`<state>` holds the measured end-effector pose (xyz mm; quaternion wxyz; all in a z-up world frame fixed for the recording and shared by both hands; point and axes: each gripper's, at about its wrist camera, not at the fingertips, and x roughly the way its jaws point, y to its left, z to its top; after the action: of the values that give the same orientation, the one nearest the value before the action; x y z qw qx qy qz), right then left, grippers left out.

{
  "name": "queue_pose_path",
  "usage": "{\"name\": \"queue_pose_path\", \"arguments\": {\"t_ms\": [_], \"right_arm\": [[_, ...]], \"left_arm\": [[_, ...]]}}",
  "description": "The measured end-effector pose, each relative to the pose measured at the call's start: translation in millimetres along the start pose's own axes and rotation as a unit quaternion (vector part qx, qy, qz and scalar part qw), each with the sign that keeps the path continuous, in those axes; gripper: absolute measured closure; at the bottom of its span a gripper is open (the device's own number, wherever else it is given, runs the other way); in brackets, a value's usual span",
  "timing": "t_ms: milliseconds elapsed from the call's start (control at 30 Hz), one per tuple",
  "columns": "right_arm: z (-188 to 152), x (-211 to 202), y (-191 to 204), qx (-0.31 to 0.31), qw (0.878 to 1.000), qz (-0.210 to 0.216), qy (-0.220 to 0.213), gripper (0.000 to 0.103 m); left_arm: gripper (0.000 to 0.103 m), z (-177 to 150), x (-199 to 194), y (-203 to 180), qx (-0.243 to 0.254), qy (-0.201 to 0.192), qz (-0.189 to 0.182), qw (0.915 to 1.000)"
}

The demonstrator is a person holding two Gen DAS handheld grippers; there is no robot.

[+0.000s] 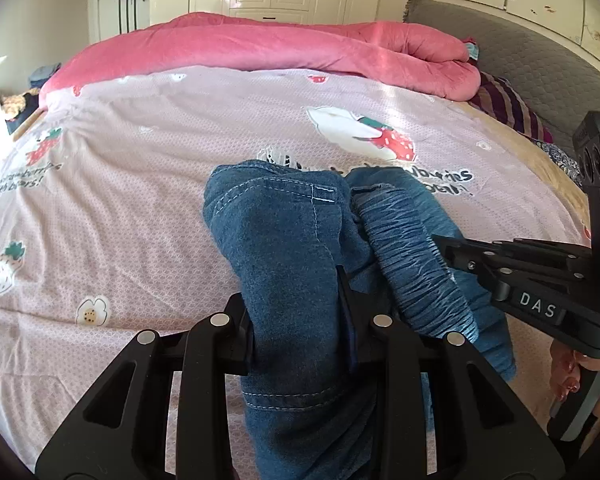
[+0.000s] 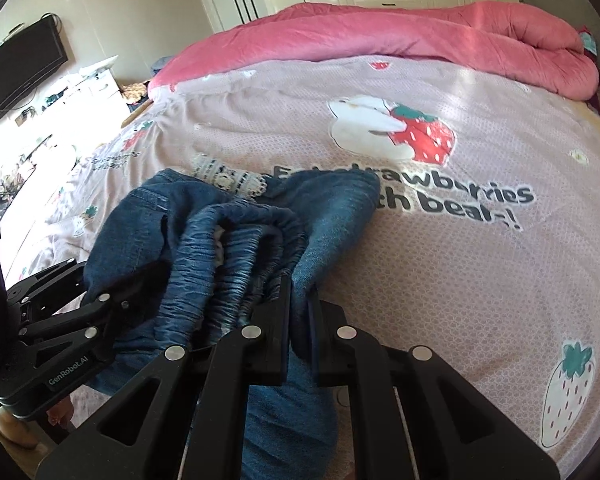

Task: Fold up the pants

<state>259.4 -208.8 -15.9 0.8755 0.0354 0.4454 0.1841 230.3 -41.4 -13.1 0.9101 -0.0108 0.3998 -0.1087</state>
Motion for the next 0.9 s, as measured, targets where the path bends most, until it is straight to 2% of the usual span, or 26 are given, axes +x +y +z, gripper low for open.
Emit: {"name": "queue_pose_path", "arguments": {"t_ms": [167, 500, 767, 900], "right_arm": [[-4, 5, -10, 0.019, 1.0, 0.0, 0.014, 0.097], [-12, 18, -13, 0.016, 0.999, -0.02, 0.036, 0.095], [-14, 19, -18, 0.028, 0.999, -0.019, 0.036, 0.092], [-15, 13, -11, 0.004, 0.999, -0.045, 0.025, 0.078]], "left_arm": [[0.08, -3, 3, 5, -0.012, 0.008, 0.0, 0.9999], [0.077, -10, 9, 6, -0.007, 0.015, 0.012, 0.9998], [0.076, -12, 11, 5, 0.0, 0.017, 0.018, 0.9997], [0.075, -12, 11, 5, -0.001, 0.016, 0.018, 0.9997]]}}
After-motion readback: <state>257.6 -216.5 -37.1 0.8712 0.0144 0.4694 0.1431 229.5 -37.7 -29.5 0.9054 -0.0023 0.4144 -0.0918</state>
